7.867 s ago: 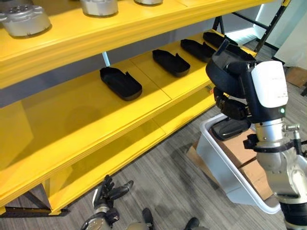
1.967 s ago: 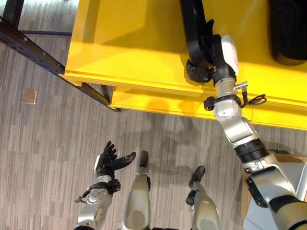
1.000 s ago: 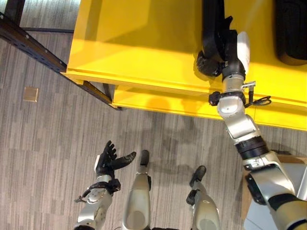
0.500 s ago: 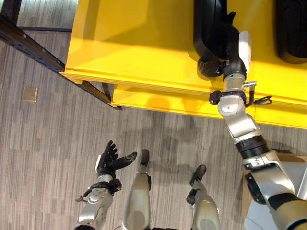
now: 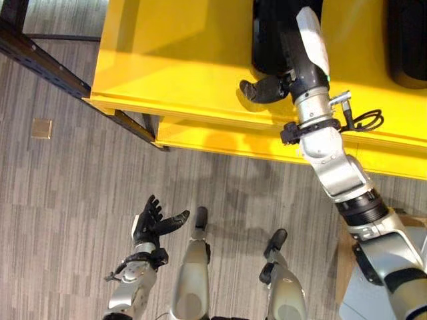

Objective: Move parts from the plastic box to the shelf.

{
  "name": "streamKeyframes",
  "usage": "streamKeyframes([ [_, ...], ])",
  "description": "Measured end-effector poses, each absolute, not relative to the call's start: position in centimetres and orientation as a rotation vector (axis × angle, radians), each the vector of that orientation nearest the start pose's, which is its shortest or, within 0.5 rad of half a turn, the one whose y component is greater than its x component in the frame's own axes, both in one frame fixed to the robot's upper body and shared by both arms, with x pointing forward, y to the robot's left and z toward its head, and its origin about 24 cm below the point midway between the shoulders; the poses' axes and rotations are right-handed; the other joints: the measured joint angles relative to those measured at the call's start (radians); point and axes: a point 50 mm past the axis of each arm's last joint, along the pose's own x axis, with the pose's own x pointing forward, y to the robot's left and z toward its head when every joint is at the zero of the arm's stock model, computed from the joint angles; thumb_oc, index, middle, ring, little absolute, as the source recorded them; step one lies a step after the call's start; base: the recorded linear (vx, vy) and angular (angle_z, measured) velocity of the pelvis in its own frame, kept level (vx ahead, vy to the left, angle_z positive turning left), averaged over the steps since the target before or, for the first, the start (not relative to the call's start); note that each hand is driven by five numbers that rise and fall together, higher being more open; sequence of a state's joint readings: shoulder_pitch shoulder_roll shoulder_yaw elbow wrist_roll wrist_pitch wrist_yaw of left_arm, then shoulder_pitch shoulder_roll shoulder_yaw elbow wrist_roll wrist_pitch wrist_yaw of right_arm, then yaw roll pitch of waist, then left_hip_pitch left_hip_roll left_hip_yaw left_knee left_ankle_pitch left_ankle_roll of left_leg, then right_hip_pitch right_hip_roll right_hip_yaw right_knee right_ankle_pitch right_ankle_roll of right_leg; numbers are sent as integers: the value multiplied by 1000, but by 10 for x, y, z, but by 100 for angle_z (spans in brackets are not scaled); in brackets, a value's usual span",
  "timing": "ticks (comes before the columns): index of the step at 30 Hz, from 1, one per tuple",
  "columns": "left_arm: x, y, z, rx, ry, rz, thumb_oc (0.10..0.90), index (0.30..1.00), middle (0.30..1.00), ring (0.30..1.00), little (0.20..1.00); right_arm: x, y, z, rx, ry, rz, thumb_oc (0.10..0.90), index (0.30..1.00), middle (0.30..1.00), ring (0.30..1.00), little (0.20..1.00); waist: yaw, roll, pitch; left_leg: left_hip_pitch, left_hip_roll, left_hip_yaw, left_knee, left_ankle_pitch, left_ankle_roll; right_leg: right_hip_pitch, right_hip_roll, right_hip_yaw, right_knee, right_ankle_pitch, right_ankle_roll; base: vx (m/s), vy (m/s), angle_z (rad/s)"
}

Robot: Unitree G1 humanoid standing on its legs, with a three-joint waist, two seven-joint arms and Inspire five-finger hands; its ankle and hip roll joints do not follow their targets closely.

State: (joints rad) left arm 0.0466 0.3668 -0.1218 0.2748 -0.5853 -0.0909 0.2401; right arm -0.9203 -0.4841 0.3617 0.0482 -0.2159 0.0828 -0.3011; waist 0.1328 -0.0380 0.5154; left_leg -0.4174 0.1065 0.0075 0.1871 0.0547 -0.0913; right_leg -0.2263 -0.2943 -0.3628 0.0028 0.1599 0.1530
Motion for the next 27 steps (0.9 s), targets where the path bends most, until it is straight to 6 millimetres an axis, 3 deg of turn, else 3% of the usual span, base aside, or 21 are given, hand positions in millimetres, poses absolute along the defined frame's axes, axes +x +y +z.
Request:
streamKeyframes([
  [6, 229, 232, -15, -167, 271, 306, 900, 1000, 1000, 1000, 1000, 311, -96, 305, -709, -1006, -24, 900, 1000, 1000, 1000, 1000, -18, -7, 3, 0, 3, 2, 0, 0, 0, -2, 2, 2, 0, 0, 0, 0, 0, 0],
  [19, 234, 232, -10, -167, 253, 318, 900, 1000, 1000, 1000, 1000, 281, -99, 327, -755, -1205, -90, 900, 1000, 1000, 1000, 1000, -52, -9, 5, 4, 15, 15, 0, 0, -1, -10, 11, 17, 2, 2, -2, 2, 0, -2],
  [23, 235, 231, -10, -169, 252, 315, 900, 1000, 1000, 1000, 1000, 273, -106, 310, -710, -1192, -65, 900, 1000, 1000, 1000, 1000, -51, -10, 4, 33, 17, 23, -3, 0, -1, 8, 12, 28, 6, 2, -2, 7, -27, -7],
  [25, 235, 231, -10, -170, 250, 315, 900, 1000, 1000, 1000, 1000, 274, -109, 302, -675, -1156, -39, 900, 1000, 1000, 1000, 1000, -69, -12, 4, 39, 25, 30, -5, 1, -3, 9, 12, 31, 7, 3, -2, 30, -57, -7],
  [27, 229, 234, -14, -173, 269, 329, 900, 1000, 1000, 1000, 1000, 271, -123, 264, -574, -1016, 18, 900, 1000, 1000, 1000, 1000, -68, -29, -3, 87, 22, 43, -23, 2, -5, 38, 13, 46, 8, 2, -3, 23, -37, -18],
])
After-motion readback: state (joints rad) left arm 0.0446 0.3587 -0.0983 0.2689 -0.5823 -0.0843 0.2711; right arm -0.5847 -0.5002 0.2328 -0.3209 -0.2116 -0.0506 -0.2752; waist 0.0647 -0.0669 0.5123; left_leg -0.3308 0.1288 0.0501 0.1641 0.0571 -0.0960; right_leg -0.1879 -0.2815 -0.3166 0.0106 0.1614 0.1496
